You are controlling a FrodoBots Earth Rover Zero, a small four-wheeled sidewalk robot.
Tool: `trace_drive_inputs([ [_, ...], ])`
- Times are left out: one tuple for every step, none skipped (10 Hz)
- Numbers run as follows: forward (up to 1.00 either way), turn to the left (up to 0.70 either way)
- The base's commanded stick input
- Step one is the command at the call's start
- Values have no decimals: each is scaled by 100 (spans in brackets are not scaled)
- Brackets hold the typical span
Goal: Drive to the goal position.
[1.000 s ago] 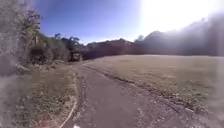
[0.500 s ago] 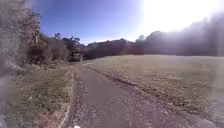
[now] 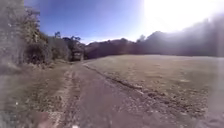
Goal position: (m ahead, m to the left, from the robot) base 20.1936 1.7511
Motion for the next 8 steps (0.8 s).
trace_drive_inputs([
  [60, 15],
  [60, 15],
  [60, 15],
  [60, 15],
  [60, 15],
  [60, 15],
  [60, 15],
  [60, 15],
])
